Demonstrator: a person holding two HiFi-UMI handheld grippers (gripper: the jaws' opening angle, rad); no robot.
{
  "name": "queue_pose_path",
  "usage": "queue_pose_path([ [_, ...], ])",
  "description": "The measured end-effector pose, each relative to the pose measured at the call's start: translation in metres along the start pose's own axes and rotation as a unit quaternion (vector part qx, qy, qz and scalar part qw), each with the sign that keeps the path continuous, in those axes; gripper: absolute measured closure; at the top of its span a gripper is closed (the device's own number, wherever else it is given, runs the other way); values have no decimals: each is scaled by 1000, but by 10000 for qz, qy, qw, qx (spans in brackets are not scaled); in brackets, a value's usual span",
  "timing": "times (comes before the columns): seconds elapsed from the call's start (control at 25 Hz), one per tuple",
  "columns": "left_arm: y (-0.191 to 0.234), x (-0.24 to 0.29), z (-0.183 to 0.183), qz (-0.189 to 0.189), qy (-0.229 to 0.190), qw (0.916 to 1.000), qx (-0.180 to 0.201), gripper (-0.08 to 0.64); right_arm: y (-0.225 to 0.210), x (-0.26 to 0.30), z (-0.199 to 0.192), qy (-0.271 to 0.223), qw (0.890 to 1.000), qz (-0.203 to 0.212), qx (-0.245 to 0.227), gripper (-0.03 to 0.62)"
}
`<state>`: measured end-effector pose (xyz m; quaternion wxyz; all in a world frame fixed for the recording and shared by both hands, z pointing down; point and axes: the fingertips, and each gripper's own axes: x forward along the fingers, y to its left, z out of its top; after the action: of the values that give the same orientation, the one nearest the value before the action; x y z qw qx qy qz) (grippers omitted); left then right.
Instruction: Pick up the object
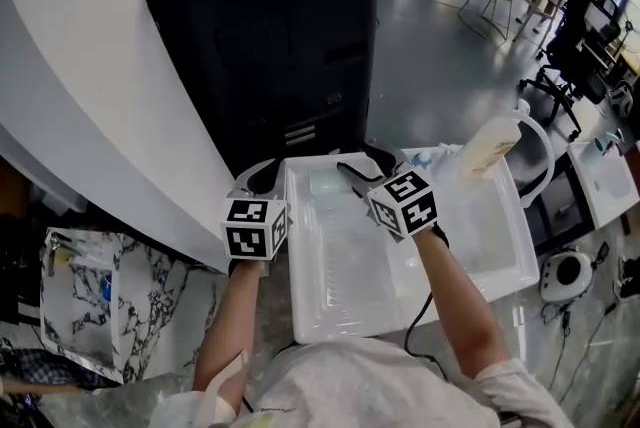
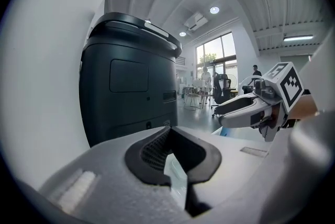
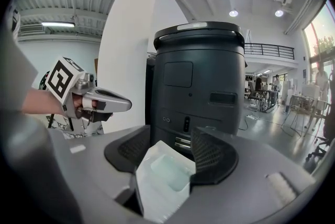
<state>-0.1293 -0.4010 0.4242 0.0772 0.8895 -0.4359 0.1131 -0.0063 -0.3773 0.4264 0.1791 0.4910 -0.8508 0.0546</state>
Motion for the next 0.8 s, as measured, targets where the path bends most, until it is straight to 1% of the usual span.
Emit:
queue_pose_path([
  [0.08,-2,1,-1,-64,0,10000,4,554,5,2,-3,113,9998,78,-122,368],
  [0.16,-4,2,-2,-124,-4,9999,16,555,10,5,-9,288,9988,239,-323,368],
  [0.36,-4,1,-6,-180,21,9998,30,555,20,17,-28,795,9910,594,-902,368],
  [0.44,-3,0,-9,-172,34,9998,17,554,22,21,-36,946,9884,664,-982,351],
  [0.56,1,-2,-12,-128,37,9999,-27,555,25,28,-49,1149,9850,787,-1022,347],
  [0.8,3,-5,-16,-43,52,9999,-77,554,27,39,-80,1744,9689,1033,-1423,347],
])
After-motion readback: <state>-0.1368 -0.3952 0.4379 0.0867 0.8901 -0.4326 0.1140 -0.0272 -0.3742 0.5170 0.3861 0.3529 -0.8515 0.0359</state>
